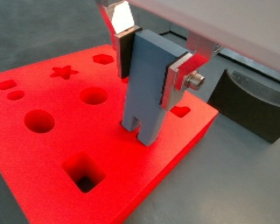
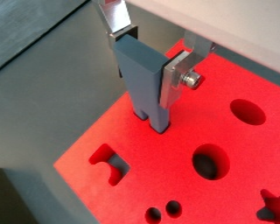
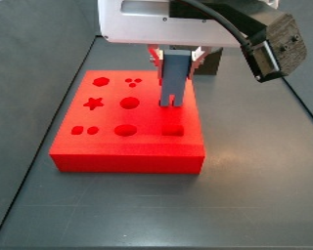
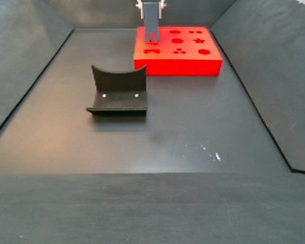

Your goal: Insert the double-square object.

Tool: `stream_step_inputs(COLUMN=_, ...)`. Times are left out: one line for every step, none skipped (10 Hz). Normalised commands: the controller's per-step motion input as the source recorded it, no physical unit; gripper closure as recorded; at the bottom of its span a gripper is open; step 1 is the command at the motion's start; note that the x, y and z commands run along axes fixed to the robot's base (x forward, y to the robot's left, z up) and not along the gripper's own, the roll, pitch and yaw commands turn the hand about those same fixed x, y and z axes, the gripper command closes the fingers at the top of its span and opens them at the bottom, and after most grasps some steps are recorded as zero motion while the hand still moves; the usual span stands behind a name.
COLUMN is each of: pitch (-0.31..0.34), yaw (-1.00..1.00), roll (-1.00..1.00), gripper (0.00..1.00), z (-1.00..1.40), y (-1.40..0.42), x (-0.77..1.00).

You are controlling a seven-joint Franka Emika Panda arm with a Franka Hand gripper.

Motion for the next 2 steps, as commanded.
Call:
stream_step_inputs(pitch=0.000, yaw=0.00, roll=-0.07, gripper=1.00, z=-0.19, y=0.00, x=0.00)
stream_step_inputs(pitch=0.000, yaw=0.00, roll=0.00, gripper=1.00, z=0.00, y=0.00, x=0.00)
